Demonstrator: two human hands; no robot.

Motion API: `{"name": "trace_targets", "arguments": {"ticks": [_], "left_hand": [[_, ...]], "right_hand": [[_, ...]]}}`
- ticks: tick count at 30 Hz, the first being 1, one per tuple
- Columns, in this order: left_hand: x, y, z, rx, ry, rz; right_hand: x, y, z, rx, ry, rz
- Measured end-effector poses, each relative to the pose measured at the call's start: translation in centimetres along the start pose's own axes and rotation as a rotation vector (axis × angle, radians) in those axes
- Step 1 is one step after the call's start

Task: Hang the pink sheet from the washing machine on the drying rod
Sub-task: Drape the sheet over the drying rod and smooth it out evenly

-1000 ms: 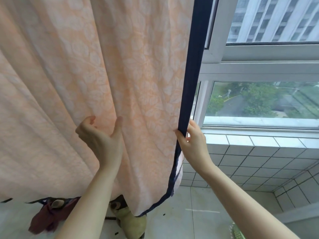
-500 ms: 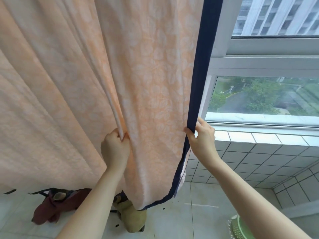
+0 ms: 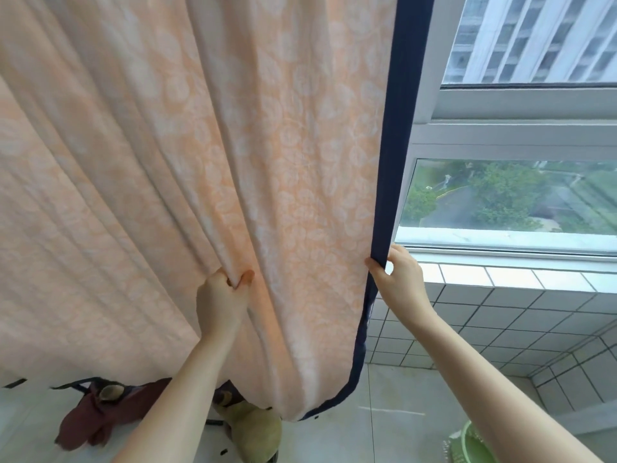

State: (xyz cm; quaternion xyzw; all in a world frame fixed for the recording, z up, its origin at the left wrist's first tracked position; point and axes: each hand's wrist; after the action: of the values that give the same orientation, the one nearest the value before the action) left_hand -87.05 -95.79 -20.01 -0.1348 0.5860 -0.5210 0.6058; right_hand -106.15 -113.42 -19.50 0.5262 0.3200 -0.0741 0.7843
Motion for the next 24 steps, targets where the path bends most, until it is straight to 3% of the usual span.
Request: {"name": "trace_targets", "arguments": {"ticks": [6,13,18,24], "left_hand": [[-2.2,-4.0,2.7,0.155,-0.194,-0.135],[-7.0,-10.4,6.7,0.368,-0.379,-0.191],[-10.2,-13.4,9.5,0.501,-0.463,-0.148],[-13.1,-16.1,12.2,0.676,-0.568,-0.090]], "right_hand": [[-3.6,5.2,1.2,-0.168,-0.072,0.071],[-7.6,12.8,3.0,-0.405,-0.300,0.071],[-11.4,18.3,4.8,-0.474,-0.455,0.094],[-12.3,25.0,5.6,-0.893,-0.502,-0.170]]}}
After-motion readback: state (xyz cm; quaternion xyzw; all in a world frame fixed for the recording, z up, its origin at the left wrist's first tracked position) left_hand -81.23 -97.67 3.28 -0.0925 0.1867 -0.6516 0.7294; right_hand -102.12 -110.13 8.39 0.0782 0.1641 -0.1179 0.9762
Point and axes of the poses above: each hand's wrist, its own z-axis towards the middle knuckle, its own x-axis out of the palm, y = z × x, and after that the axes turned 3 degrees about x, right-handed
